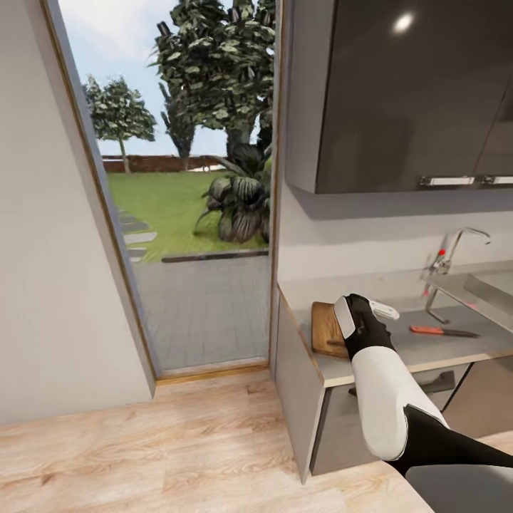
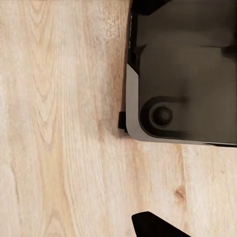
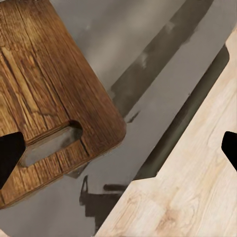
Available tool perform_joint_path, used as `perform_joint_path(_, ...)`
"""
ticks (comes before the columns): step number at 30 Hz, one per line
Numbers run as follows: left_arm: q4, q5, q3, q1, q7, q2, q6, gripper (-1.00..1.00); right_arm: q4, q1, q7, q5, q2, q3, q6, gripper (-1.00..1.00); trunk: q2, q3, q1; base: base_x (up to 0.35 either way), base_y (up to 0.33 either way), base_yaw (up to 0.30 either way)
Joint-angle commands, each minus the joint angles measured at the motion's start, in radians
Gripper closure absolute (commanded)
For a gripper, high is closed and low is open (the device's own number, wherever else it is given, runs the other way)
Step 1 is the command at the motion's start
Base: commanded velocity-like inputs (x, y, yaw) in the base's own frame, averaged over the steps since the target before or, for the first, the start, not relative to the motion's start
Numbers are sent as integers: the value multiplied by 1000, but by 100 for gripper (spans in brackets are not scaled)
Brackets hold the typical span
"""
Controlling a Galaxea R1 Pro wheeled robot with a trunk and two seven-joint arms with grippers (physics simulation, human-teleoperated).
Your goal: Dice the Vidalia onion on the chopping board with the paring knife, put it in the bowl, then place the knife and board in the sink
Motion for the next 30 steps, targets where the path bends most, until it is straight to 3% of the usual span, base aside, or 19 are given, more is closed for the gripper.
perform_joint_path(1, 0, 2, 1, 0, 0, 0, -2, -100, -2, -1, -4, -3, 1, -2, 4, -100, -2, -4, 1, 169, 0, 0)
perform_joint_path(30, 0, 0, 1, 0, 0, -1, -2, -100, -2, -1, -3, -3, 1, -2, 4, -100, -2, -50, 1, 16, -30, 0)
